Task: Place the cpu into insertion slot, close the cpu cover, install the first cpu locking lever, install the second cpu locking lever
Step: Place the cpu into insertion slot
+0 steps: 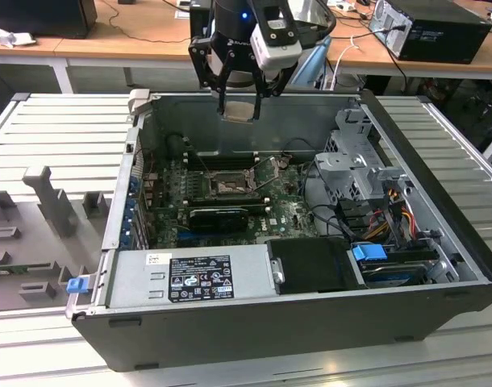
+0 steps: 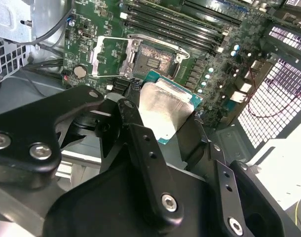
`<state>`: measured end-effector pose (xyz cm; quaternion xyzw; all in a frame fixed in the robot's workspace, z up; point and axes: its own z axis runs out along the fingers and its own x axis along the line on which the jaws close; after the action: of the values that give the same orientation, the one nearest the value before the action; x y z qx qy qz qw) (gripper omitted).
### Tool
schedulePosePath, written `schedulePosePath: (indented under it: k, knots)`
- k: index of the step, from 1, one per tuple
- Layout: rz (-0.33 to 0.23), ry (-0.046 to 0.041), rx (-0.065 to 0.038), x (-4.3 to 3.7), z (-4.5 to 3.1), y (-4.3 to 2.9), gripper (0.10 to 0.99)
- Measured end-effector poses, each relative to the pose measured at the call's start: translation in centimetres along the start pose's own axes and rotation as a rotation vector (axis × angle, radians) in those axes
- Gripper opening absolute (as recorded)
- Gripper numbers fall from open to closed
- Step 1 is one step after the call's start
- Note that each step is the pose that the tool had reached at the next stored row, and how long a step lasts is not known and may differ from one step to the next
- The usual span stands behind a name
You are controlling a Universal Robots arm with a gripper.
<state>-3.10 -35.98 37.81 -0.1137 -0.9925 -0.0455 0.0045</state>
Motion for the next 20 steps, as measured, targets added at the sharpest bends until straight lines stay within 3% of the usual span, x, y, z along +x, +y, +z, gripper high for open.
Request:
schedulePosePath:
  k: [20]
  knots:
    - [0.051,-0.0045,-0.001,0.00,0.00,0.00,0.541]
